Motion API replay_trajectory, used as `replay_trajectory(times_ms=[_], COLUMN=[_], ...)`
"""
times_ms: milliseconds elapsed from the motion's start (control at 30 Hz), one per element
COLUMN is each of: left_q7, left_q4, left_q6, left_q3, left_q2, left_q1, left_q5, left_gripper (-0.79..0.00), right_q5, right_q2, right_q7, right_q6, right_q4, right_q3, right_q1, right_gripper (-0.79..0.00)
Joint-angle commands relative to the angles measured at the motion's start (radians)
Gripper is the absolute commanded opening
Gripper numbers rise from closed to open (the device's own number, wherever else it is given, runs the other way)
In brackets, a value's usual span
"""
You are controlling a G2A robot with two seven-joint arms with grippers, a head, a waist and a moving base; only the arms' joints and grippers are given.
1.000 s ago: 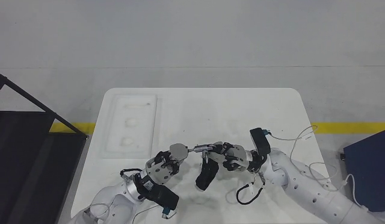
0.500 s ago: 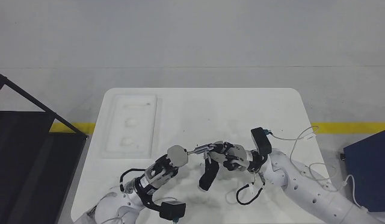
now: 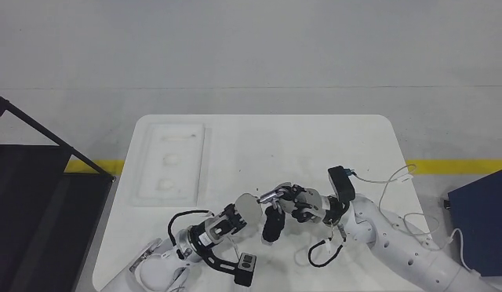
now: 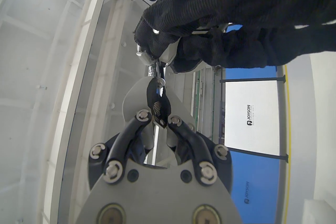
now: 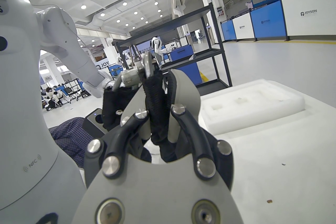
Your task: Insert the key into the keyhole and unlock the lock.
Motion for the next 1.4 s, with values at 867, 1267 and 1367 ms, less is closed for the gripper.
replay_trajectory(times_ms=[867,1267,1367], left_q7=[0.316,0.262,0.230], left_q4=[0.149,0.155,0.156], left_q6=[0.235,0.072,0.037], left_q3=[-0.249,-0.176,-0.166], left_q2=[-0.127,-0.184,-0.189], left_q1=[-0.024,-0.019,-0.020], left_q5=[-0.001,-0.001,-0.001], left_gripper=[-0.785,0.000,0.000], right_q5=[-0.005,-0.008,-0.011], right_q2=[0.006,0.010,0.011], right_q7=[-0.035,-0.046,-0.049], right_q6=[0.000,0.000,0.000], right_q4=[-0.006,-0.004,-0.003], right_q3=[-0.008,-0.006,-0.005], right_q1=[0.002,0.002,0.002], right_gripper=[-0.785,-0.785,-0.785])
